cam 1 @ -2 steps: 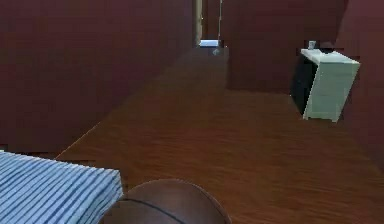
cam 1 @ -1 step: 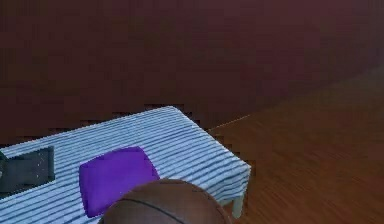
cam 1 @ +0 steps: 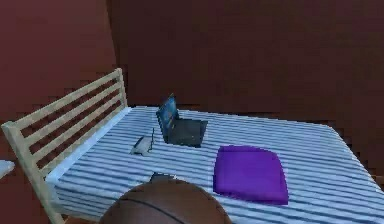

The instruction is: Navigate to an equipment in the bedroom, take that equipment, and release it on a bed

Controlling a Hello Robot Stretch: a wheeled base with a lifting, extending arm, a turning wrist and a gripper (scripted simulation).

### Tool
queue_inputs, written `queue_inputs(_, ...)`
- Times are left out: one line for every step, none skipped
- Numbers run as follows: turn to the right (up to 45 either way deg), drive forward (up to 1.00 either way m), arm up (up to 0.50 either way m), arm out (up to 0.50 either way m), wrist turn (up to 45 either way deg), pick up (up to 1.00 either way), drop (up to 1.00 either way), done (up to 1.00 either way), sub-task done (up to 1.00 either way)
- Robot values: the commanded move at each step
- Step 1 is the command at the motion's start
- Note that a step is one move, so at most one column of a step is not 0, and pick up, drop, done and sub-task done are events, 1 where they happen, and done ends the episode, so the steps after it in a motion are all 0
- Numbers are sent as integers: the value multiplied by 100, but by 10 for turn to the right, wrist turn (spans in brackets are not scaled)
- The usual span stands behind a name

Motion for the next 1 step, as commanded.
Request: queue_inputs(-450,0,0,0,0,0,0,0,0)
